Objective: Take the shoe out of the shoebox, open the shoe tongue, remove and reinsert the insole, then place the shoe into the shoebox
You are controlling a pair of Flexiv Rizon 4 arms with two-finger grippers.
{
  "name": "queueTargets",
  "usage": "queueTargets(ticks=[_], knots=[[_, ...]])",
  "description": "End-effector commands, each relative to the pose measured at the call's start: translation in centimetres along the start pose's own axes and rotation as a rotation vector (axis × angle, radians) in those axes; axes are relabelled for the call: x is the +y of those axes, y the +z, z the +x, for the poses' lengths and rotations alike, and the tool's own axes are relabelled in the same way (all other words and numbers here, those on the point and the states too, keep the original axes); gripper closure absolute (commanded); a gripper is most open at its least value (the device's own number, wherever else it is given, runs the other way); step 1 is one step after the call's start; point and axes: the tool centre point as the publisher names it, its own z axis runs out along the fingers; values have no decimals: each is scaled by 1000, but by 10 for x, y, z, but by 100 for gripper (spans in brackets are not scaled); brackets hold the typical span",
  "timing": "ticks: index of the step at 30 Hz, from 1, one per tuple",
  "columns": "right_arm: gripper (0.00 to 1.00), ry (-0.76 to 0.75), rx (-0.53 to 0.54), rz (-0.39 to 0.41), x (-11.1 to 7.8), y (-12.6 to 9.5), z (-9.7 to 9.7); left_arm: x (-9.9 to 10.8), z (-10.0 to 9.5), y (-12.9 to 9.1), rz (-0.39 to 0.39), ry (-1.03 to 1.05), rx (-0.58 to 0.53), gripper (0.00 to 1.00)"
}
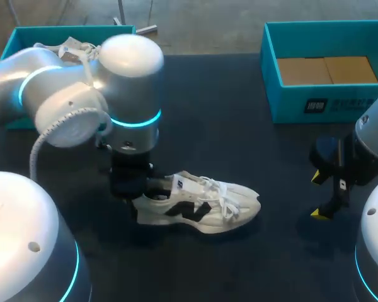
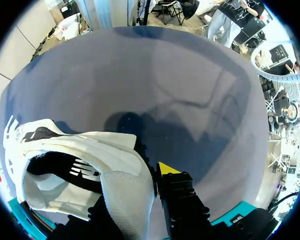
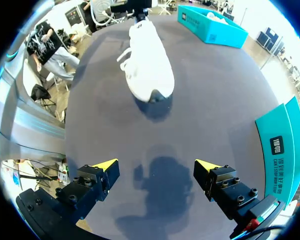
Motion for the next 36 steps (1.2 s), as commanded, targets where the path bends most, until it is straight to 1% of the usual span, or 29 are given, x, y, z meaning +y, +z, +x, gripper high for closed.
queueTargets(ticks=[1, 4, 12, 21, 36], knots=[[0, -1, -3, -2, -1, 1, 1, 1, -18, 13, 4, -8, 24, 100], [0, -1, -3, -2, -1, 1, 1, 0, -23, 18, 8, -12, 25, 100], [0, -1, -3, -2, -1, 1, 1, -1, -33, 21, 1, -15, 19, 100], [0, -1, -3, -2, -1, 1, 1, 6, -43, 31, -5, -38, 27, 100], [0, -1, -3, -2, -1, 1, 1, 5, -48, 34, -21, -12, 3, 100]])
